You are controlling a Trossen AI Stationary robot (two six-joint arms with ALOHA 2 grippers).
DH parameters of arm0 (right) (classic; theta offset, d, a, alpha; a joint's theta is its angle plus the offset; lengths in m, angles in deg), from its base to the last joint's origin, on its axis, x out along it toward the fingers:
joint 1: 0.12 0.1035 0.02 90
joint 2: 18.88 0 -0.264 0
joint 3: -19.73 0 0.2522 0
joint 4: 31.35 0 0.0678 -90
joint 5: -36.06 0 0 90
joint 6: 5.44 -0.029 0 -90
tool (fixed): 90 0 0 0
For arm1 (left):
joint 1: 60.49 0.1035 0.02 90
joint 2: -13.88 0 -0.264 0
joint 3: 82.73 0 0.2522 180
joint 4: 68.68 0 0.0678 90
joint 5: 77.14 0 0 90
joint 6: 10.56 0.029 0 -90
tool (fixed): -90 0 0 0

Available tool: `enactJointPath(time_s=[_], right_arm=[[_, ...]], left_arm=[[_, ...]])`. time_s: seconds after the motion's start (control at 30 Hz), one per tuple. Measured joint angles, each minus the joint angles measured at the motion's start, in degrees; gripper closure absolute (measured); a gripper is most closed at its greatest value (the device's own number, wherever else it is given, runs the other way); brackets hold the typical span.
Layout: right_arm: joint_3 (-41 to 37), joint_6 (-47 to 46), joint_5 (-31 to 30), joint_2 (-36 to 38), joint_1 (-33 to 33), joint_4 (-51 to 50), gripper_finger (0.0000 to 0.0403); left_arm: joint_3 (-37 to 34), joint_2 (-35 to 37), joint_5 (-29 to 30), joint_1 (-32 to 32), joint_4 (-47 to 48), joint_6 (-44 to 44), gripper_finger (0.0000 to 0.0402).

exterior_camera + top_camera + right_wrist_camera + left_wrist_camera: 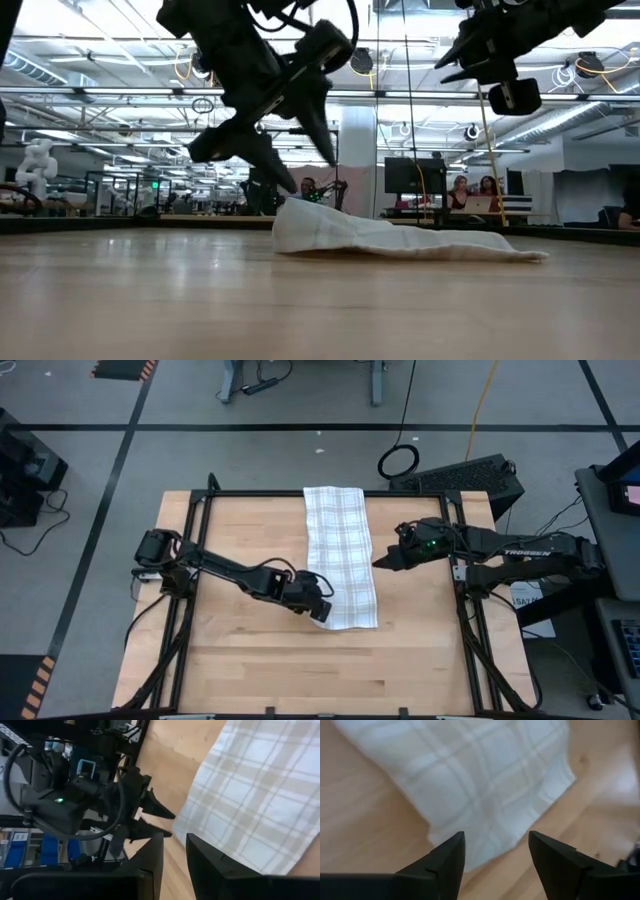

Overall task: Roll towel into tight, uniform cylinder
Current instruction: Roll the white towel

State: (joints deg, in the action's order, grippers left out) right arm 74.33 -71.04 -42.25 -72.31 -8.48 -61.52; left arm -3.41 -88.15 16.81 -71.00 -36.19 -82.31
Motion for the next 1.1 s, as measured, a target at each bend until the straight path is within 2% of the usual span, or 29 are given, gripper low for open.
enactJointPath(time_s=[0.27, 0.5, 0.57, 0.67, 0.83, 1.03, 1.1], right_arm=[[0.0, 0.3, -0.2, 0.0, 0.8, 1.6, 0.0328], [0.0, 0.5, -2.4, 0.0, 2.5, 1.7, 0.0328], [0.0, 0.5, -3.0, 0.0, 3.2, 1.6, 0.0328], [0.0, 0.7, -3.9, 0.0, 4.0, 1.6, 0.0328], [0.0, 1.7, -6.1, 0.0, 5.3, 1.5, 0.0328], [0.0, 3.3, -9.2, 0.0, 7.2, 1.0, 0.0328], [0.0, 2.6, -10.6, 0.0, 8.0, -0.3, 0.0328]], left_arm=[[-0.1, 0.0, 0.0, 0.2, 3.0, -4.7, 0.02], [-6.5, -0.8, -2.7, 1.2, -10.4, -8.6, 0.0179], [-7.5, -0.6, -3.5, 1.2, -14.6, -8.8, 0.0179], [-7.9, -0.7, -2.9, 1.2, -15.8, -7.2, 0.0192], [-7.8, -0.6, -1.5, 1.2, -16.0, -7.0, 0.0255], [-7.8, -1.2, -0.3, 1.2, -14.1, -7.3, 0.0383], [-7.8, -1.2, 0.0, 1.2, -13.9, -7.3, 0.0391]])
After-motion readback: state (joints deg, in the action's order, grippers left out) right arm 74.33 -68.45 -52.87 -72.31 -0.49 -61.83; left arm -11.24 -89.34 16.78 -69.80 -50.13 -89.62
